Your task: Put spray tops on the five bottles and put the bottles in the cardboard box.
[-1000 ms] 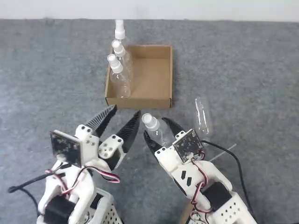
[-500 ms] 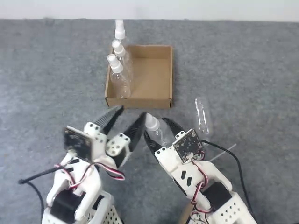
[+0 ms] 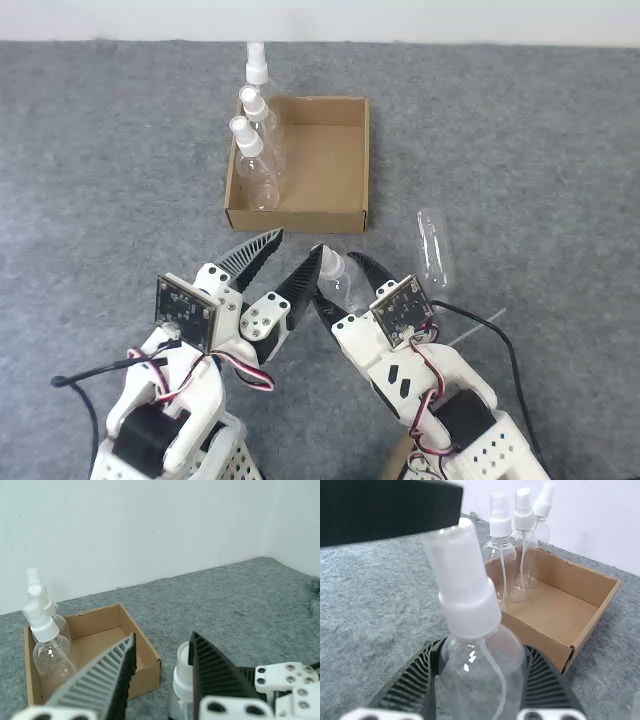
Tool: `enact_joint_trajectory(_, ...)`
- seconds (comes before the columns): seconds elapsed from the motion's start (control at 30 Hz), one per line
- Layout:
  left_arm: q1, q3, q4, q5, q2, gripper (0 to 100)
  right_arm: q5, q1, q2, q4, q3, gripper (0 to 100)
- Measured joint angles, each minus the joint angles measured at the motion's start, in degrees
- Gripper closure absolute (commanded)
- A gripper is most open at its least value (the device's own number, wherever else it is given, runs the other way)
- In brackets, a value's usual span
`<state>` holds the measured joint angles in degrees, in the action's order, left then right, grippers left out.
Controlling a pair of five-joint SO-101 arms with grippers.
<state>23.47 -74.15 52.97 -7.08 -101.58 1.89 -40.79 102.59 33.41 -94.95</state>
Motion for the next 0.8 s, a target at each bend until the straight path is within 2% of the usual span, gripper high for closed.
enact_joint_trajectory(0.27,-7.74,3.69,0.97,-1.05,0.0,84,0.0,-0.18,0.09,0.0,0.0,91.2)
enact_joint_trajectory(0.4,-9.05,7.91,3.25,-1.32,0.0,84,0.0,0.26,0.09,0.0,0.0,91.2)
enact_joint_trajectory(0.6,-9.23,12.04,8.97,0.18,0.0,84,-7.47,2.64,0.09,0.0,0.0,91.2)
enact_joint_trajectory(0.8,-9.23,8.26,10.81,3.43,0.0,84,-13.1,2.55,0.09,-0.79,0.0,91.0)
